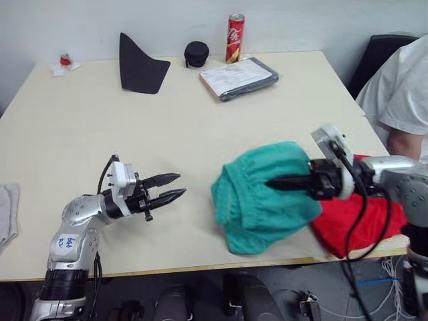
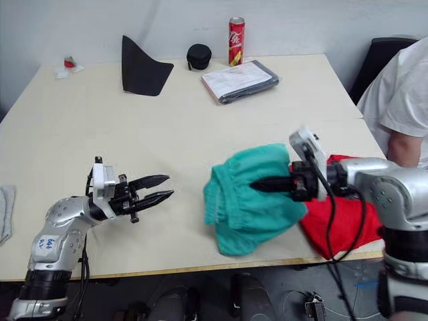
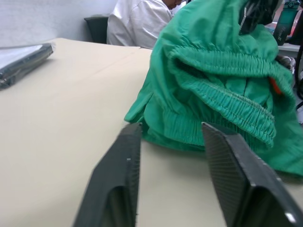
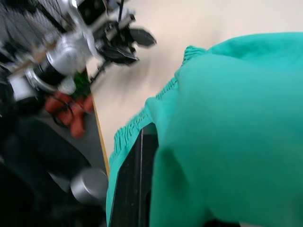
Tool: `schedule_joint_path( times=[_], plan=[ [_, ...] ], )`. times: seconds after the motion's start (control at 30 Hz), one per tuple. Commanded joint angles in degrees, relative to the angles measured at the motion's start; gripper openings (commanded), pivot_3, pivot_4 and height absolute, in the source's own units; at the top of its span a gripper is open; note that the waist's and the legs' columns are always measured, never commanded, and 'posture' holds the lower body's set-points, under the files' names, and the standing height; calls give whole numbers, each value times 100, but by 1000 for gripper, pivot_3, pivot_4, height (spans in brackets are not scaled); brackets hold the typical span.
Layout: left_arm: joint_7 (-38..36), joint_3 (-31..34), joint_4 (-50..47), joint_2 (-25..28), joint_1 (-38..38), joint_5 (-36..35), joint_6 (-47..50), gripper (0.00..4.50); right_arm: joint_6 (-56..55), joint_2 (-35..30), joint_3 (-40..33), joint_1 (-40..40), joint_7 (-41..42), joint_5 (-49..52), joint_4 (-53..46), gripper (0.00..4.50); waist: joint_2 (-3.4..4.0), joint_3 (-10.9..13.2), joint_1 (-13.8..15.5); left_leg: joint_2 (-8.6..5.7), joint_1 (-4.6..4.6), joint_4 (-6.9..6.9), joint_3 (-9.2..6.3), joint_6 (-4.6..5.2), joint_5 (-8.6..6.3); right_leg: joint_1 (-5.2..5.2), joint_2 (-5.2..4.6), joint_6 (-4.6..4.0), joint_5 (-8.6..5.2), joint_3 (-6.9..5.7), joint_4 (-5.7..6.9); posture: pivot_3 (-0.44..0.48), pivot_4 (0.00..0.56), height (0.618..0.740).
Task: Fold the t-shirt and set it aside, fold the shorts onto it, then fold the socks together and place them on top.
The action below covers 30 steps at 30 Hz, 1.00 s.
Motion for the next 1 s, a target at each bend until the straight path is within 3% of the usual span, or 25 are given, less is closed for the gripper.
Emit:
schedule_joint_path(
  times=[0.03,0.13,0.17,0.33,0.5,1.0],
  plan=[
    [-16,2,-207,14,12,-133,75,3426,-649,-552,-678,213,446,-64,97,0,-8,17,22,0,-1,2,0,-3,3,-1,2,1,2,2,1,0,150,740],
    [-68,-6,-248,61,-13,-166,193,4382,-1014,-1026,-963,446,766,-196,483,0,-13,21,44,1,-1,4,0,-12,12,-1,5,4,8,8,0,0,150,740],
    [-81,-4,-264,74,-9,-177,229,4469,-1103,-1161,-1030,501,828,-231,598,0,-16,22,47,1,-2,4,-1,-12,12,0,5,4,8,8,-2,0,150,740],
    [-89,80,-543,167,257,-268,415,4469,-1539,-1636,-1076,648,1136,-558,1449,0,-19,25,33,2,-3,3,7,-15,14,-1,4,3,8,13,-7,0,150,740],
    [-61,188,-784,252,422,-361,542,4469,-2655,-1952,-609,772,1697,-1362,2671,0,-19,27,44,2,-3,9,11,-16,14,0,4,4,8,14,-10,0,150,740],
    [161,446,-1402,465,940,-633,930,4469,-4821,-1418,152,-197,1499,-2707,5708,0,-4,36,37,4,4,25,21,-27,20,0,7,2,9,27,3,0,150,740]
  ],
)
